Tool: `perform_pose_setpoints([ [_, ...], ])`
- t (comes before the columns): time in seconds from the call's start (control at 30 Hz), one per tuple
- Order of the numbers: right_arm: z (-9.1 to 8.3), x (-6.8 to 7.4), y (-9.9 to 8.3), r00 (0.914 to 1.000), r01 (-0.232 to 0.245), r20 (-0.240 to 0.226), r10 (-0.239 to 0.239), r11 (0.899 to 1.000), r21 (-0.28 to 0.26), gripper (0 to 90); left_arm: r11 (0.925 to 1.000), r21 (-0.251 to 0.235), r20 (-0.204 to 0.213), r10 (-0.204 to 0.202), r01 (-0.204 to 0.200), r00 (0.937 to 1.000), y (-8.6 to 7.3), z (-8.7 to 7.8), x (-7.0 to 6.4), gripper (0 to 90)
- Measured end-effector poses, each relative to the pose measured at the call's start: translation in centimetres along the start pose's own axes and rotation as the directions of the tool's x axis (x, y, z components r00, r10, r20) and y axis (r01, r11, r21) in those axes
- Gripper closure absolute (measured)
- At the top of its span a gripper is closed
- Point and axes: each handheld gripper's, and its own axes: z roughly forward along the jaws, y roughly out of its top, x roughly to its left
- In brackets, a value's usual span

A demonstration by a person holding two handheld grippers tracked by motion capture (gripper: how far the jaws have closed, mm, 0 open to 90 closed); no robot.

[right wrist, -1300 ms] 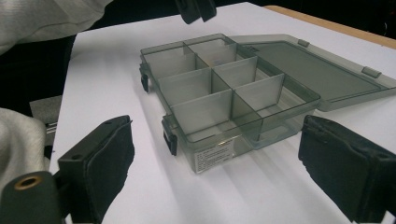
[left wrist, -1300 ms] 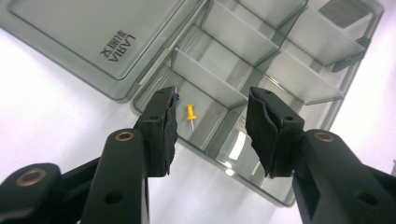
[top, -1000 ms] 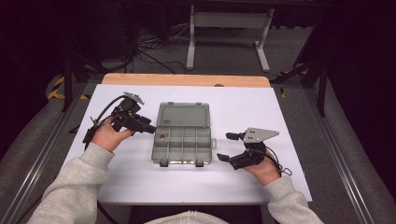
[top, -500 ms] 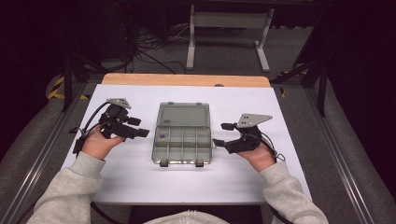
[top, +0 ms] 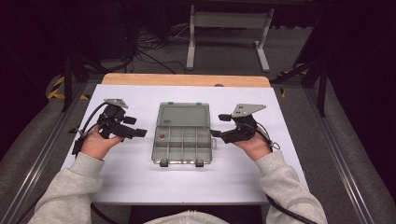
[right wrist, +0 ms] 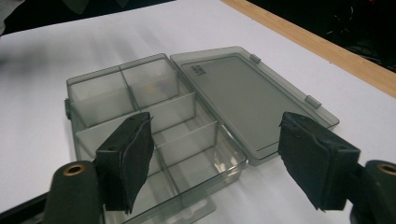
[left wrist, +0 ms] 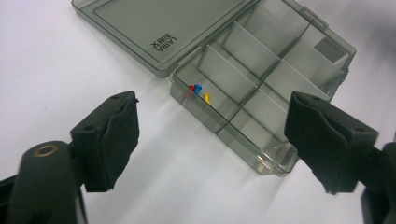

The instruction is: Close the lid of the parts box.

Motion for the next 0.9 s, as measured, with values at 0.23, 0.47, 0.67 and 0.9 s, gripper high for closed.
perform_pose_setpoints([
  [0.23,1.0,-1.2,0.6,0.9998,-0.003,0.022,0.003,1.000,0.027,27.2,0.9998,0.014,-0.014,-0.014,0.014,0.9998,0.2,0.8,0.7,14.8],
  [0.47,1.7,-2.4,1.0,0.9987,-0.014,0.051,0.011,0.997,0.074,39.7,0.9990,0.018,-0.047,-0.039,0.040,0.9981,0.5,1.4,1.3,29.8],
  [0.67,2.0,-3.0,1.4,0.9949,-0.038,0.097,0.026,0.992,0.124,64.4,0.9988,0.027,-0.084,-0.037,0.040,0.9957,0.7,1.7,1.4,65.8],
  [0.9,2.5,-3.2,1.8,0.9914,-0.035,0.131,0.010,0.982,0.188,90.0,0.9991,0.029,-0.119,-0.029,0.032,0.9925,1.1,1.7,1.2,89.6],
])
